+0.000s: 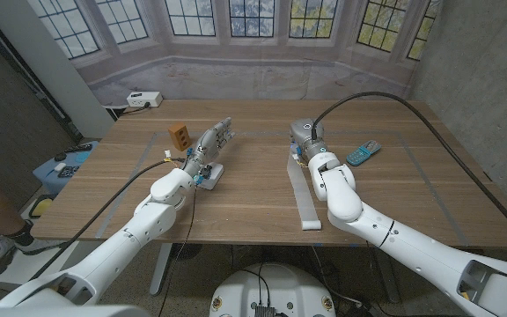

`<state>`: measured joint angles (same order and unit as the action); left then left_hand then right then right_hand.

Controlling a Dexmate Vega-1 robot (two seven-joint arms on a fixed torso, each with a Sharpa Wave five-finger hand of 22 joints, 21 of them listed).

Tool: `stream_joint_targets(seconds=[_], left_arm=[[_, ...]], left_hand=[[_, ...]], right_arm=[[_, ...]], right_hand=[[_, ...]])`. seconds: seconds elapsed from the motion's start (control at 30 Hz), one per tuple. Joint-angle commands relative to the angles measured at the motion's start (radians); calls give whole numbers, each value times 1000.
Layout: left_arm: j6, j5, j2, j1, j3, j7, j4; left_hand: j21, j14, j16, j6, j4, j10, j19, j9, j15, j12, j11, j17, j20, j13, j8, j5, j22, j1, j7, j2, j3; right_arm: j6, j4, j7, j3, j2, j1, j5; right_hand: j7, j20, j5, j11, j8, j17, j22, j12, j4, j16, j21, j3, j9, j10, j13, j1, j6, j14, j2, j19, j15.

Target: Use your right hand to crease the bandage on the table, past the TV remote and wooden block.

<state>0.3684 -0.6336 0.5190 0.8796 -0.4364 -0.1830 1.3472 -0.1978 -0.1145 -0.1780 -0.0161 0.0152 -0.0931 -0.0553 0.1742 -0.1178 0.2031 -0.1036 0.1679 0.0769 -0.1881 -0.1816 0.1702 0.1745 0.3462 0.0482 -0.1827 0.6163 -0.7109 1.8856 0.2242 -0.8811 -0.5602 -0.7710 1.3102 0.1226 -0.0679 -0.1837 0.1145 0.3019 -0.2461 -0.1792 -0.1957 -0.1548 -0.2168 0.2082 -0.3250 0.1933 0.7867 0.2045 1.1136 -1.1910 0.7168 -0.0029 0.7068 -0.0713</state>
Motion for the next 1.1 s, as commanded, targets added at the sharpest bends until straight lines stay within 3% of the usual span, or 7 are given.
stream_joint_targets(seconds=[0.03,0.33,1.1], left_arm=[[6,1,-19,-27,-11,-23,-35],[10,-2,-36,-62,-24,-64,-81],[45,-20,-68,-126,-26,-152,-187]], left_hand=[[0,-5,-1,0,-6,-4,5,5,-6,2,-4,3,3,-3,-3,5,2,10,3,0,3],[0,-5,-1,1,-7,-4,4,5,-7,2,-5,3,3,-3,-3,5,2,12,4,0,2],[0,-6,-1,1,-8,-5,5,5,-7,2,-5,3,3,-3,-2,5,2,15,3,-1,2]], right_arm=[[-56,21,51,0,19,-26,87],[-86,35,89,10,46,-61,161],[-132,-9,143,21,183,-115,328]], right_hand=[[-14,-17,0,-12,5,-1,-2,1,-3,3,7,-7,1,5,0,-7,-5,9,-1,-2,-125],[-19,-10,1,-24,3,-1,-2,0,-3,3,6,-13,1,5,0,-9,-9,10,-1,-5,-117],[-31,7,2,-40,-4,-6,-3,0,-6,-2,5,-18,0,5,0,-8,-10,6,-1,-8,-97]])
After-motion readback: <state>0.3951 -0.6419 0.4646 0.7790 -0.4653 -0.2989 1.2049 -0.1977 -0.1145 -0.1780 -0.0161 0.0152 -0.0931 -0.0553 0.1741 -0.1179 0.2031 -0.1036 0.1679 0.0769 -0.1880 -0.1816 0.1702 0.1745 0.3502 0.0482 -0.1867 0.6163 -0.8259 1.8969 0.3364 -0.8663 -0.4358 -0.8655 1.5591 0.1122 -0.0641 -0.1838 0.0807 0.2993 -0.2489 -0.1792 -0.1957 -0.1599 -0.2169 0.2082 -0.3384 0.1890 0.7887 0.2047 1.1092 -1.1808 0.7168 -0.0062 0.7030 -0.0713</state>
